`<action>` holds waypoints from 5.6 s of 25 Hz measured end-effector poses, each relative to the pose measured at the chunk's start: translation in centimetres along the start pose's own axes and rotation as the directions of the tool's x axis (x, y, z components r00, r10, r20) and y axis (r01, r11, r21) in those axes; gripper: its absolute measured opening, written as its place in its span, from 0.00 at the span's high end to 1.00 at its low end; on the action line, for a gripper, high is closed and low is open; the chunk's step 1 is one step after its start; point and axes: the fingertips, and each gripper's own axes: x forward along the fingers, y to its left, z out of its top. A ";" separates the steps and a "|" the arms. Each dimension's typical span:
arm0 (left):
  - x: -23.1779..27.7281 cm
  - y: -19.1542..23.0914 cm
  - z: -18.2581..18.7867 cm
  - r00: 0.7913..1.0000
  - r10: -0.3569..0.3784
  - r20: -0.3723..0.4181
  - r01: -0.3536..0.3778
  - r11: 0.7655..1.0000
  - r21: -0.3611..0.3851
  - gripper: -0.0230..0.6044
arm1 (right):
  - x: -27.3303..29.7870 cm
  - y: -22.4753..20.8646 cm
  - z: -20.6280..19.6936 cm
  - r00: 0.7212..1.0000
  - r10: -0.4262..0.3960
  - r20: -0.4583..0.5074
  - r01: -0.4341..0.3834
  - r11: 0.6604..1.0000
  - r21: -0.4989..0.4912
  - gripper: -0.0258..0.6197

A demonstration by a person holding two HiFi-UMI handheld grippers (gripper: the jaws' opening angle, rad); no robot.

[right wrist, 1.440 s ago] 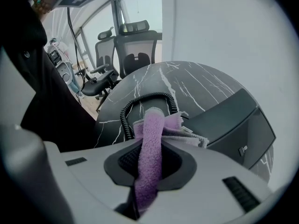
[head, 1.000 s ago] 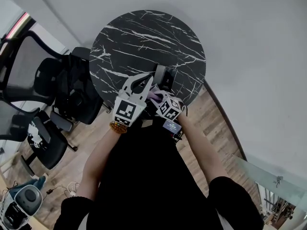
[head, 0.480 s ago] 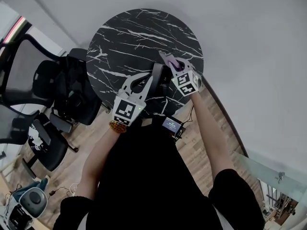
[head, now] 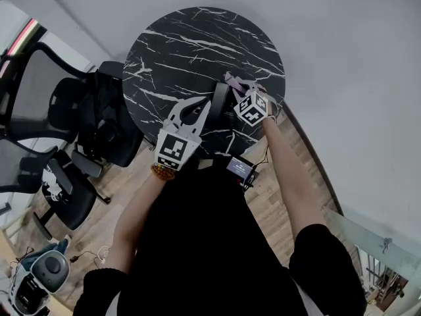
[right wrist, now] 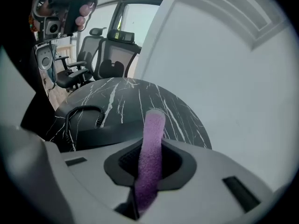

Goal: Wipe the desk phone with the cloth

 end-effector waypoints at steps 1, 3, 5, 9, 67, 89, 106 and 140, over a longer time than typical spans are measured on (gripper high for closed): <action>0.0 0.0 -0.1 1.000 -0.001 -0.003 0.001 1.000 0.001 0.94 | 0.2 0.2 -0.1 1.000 0.008 -0.007 -0.008 1.000 0.004 0.87; 0.0 -0.1 -0.1 1.000 -0.005 -0.006 0.005 1.000 0.004 0.94 | 0.5 0.6 -0.3 0.999 0.030 -0.022 -0.030 0.999 0.010 0.87; 0.0 -0.2 -0.2 1.000 -0.009 -0.009 0.009 1.000 0.006 0.94 | 0.8 1.1 -0.5 0.997 0.064 -0.037 -0.063 0.998 0.016 0.87; -0.1 0.1 -0.3 1.000 -0.007 -0.016 0.007 1.000 0.005 0.94 | 1.3 1.7 -0.6 0.992 0.111 -0.059 -0.111 0.994 0.010 0.87; 0.2 0.4 -0.6 1.000 -0.015 -0.011 0.015 1.000 0.000 0.94 | 1.8 8.1 -1.9 0.958 0.251 -0.138 -0.253 0.967 0.004 0.87; 0.3 0.4 -0.6 1.000 -0.026 -0.010 0.026 1.000 0.001 0.94 | 1.5 10.1 -2.2 0.953 0.271 -0.135 -0.270 0.962 0.025 0.87; 0.5 0.3 -0.7 0.999 -0.031 -0.011 0.031 1.000 -0.001 0.94 | 1.2 13.3 -3.2 0.936 0.318 -0.152 -0.317 0.948 0.033 0.87; 0.5 1.2 -1.0 1.000 -0.021 -0.010 0.021 0.999 -0.026 0.94 | 0.7 17.3 -4.3 0.922 0.330 -0.204 -0.342 0.940 -0.025 0.87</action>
